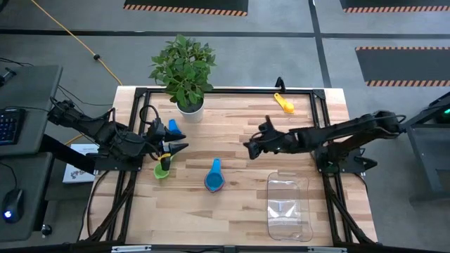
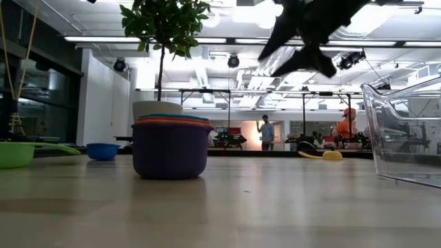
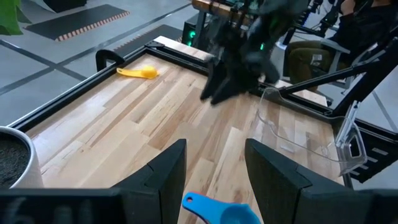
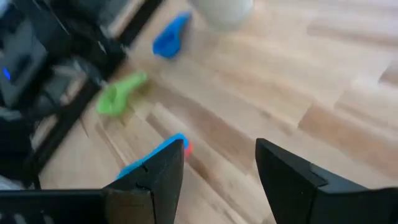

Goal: Nest measuring cups in basket
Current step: Stack the green measuring cup on top of the light blue measuring cup

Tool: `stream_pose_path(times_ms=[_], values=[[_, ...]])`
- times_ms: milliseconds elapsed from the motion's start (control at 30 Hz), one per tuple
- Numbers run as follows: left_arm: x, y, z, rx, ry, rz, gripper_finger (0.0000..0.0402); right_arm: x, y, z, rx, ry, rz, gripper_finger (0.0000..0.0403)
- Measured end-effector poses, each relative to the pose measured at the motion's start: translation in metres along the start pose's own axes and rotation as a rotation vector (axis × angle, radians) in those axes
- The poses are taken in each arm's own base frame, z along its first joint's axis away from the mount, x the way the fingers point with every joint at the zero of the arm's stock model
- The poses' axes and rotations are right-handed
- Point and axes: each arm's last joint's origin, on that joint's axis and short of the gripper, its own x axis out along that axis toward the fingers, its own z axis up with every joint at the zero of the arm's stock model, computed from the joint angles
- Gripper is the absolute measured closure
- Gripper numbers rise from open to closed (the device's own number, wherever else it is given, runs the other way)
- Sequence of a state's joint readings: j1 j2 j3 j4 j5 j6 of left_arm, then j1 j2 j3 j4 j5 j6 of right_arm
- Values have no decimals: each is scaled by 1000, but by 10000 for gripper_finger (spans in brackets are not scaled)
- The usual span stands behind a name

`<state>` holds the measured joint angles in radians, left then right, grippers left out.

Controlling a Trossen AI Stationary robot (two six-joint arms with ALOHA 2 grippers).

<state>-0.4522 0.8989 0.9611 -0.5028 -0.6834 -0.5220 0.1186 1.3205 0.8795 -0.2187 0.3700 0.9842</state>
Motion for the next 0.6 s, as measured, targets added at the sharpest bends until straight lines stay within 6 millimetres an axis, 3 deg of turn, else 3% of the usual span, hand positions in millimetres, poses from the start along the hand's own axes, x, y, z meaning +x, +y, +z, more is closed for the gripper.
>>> stream_pose_path(times_ms=[300,600], values=[[0,0,0,2,-1,0,248,-51,2,24,-46,-382,-84,212],[0,0,0,-42,2,-1,248,-56,0,27,-49,-422,-114,212]])
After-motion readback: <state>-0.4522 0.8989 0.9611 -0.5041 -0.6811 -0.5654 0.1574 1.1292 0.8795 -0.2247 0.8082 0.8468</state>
